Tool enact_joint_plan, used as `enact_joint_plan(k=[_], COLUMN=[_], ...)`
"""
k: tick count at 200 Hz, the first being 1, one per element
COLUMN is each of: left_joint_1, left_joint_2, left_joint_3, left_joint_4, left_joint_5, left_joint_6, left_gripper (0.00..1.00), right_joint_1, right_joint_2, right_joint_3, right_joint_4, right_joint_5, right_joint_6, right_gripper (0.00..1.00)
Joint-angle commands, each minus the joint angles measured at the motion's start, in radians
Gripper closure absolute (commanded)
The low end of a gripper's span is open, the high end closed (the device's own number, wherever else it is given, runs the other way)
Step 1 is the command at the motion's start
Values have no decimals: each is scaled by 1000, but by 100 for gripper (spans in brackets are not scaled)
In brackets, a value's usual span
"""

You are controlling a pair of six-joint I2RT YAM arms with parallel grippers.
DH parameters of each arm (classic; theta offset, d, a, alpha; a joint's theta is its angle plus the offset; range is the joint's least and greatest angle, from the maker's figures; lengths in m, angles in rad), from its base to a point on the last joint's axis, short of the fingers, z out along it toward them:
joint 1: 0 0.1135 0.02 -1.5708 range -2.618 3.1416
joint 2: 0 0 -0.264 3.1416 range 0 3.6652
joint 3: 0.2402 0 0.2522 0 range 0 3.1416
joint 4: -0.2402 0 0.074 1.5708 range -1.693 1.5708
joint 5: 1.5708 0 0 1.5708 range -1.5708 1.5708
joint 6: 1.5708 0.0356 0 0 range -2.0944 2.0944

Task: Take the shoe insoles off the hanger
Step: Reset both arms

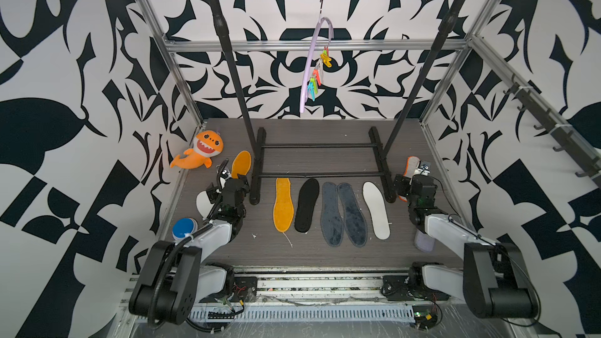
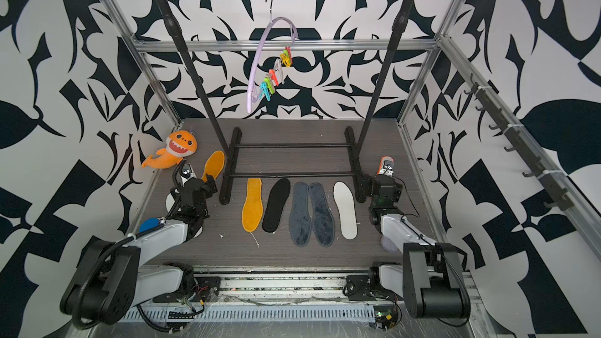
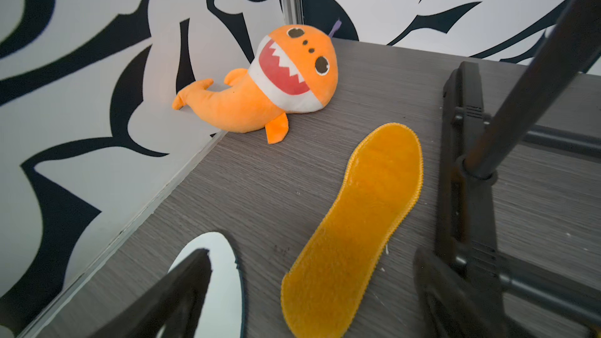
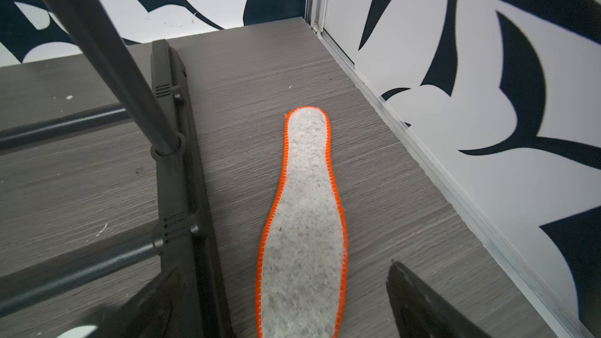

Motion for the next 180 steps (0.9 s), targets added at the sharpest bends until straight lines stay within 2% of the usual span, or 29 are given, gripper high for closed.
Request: enact_joint_plan(k=[1,14,26,36,50,62,78,95,114,136,157,169,180], left_joint_1=[18,39,46,47,48,50,52,53,51,54,63,69,76], left_joint_2=[61,110,171,213,191,174,201,242,351,263,310,278,275], left_joint_3=[-11,-11,-26,-61,-58,-66,-82,-82,-99,-58,3,31,35], left_joint_4=[184,263,349,482,434,416,484,489,697,471,439,319,311], left_joint_5=[103,171,157,181,217,231,256,366,351,357,336,348,357], left_joint_6=[96,128,116,158,146,140,155,177,224,177,198,170,163], left_gripper=[1,1,1,1,1,1,1,1,1,1,1,1,1], right_joint_1=[6,11,22,49,81,95,96,96,98,97,97,97,98], right_joint_2=[60,123,202,252,322,296,310,300,305,304,306,302,304], right_joint_3=[-25,-65,-88,-98,-114,-94,-63,-50,-55,-52,-35,-41,-47], right_joint_4=[190,329,442,513,638,555,516,473,492,484,451,464,475], right_joint_5=[-5,-26,-48,-51,-35,-19,-1,8,3,-38,-34,-42,-75], right_joint_6=[-30,-27,-43,-74,-118,-122,-120,-111,-116,-131,-138,-136,-149], right_gripper=[0,0,0,0,0,0,0,0,0,0,0,0,0])
